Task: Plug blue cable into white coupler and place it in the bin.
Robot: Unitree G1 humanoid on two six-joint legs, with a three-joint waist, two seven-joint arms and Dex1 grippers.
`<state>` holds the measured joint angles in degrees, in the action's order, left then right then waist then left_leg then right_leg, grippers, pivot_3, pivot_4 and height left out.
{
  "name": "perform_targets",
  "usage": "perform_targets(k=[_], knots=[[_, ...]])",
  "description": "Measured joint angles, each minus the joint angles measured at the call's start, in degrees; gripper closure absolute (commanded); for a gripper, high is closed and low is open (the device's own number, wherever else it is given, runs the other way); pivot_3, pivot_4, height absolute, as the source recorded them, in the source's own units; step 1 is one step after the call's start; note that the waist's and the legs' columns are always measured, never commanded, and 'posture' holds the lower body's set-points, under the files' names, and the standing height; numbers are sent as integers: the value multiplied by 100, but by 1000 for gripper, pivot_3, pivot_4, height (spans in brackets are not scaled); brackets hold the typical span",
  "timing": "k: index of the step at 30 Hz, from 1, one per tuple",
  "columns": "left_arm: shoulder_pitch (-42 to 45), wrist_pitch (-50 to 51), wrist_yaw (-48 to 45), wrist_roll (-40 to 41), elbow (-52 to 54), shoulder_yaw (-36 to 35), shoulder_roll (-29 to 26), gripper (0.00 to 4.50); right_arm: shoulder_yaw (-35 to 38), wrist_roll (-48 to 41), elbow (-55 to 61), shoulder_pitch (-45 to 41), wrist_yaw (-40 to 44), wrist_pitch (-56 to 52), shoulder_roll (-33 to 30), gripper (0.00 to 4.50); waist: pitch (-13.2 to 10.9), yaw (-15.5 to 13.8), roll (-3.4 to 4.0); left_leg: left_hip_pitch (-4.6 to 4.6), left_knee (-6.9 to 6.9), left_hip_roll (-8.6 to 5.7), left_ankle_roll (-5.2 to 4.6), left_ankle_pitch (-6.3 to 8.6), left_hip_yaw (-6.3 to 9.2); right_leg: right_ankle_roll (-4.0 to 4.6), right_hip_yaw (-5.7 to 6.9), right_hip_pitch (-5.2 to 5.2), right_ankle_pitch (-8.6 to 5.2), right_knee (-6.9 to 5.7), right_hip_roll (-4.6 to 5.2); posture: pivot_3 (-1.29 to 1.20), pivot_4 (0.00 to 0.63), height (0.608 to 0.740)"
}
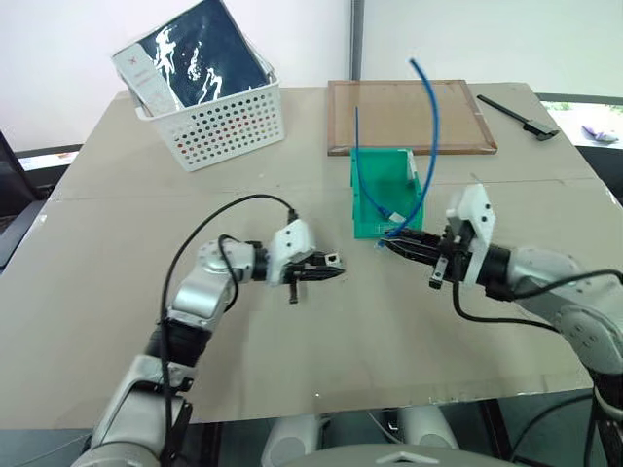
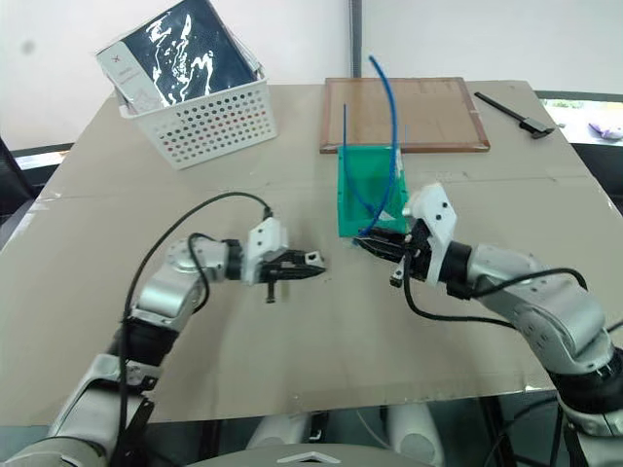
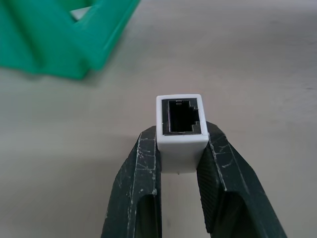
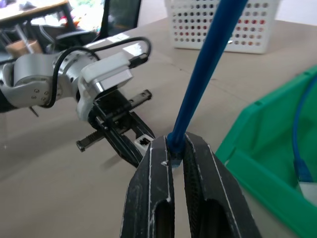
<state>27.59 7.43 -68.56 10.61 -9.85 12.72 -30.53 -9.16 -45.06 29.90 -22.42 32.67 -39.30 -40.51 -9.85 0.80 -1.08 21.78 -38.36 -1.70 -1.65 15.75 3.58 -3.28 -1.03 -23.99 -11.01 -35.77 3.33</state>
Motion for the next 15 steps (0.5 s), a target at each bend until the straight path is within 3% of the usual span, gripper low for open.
perform_targets(k=[6,15], knots=[[144,-572,-20,-302,-717,297,247,4120,-1064,1174,-1185,-1102,1056,312,400,4500,0,3,0,12,1,-1,0,0,-1,1,-1,-15,1,0,1,0,150,740],[344,-976,-105,-405,-1121,359,315,4120,-1714,2325,-2481,-1512,2082,1050,968,4500,0,-13,0,11,-4,-6,1,-1,-1,0,0,-14,3,-7,8,0,150,740]])
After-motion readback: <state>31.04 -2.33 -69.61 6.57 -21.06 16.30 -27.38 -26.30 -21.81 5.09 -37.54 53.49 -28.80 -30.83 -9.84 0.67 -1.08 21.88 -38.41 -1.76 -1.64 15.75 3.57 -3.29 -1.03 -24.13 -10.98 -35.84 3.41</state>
